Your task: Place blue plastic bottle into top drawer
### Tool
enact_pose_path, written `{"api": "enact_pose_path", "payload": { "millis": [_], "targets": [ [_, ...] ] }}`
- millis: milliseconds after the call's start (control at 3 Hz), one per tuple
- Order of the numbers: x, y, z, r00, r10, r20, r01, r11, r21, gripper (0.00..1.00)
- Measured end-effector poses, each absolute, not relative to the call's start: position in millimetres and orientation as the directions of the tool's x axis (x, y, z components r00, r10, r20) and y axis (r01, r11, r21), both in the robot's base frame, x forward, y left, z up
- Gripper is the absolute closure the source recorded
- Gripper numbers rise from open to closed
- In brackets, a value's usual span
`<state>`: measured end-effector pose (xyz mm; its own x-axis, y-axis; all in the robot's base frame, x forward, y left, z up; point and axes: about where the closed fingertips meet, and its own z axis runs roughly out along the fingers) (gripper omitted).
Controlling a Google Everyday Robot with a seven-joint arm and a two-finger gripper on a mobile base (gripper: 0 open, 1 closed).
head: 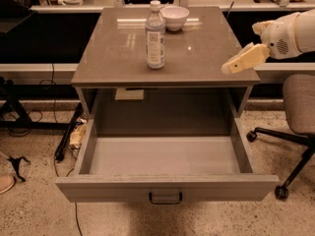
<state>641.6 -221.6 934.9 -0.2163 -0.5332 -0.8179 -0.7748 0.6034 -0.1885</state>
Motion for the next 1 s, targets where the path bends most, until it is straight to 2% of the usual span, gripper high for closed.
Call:
{"api": "enact_pose_path", "payload": {
  "millis": [333,1000],
  "targets": [
    [647,-215,930,-0.212,-0.512,-0.832,-0.777,0.605,-0.174,0.00],
    [702,-141,929,-0.063,-0.367,-0.928,-0.795,0.581,-0.176,0.00]
  ]
}}
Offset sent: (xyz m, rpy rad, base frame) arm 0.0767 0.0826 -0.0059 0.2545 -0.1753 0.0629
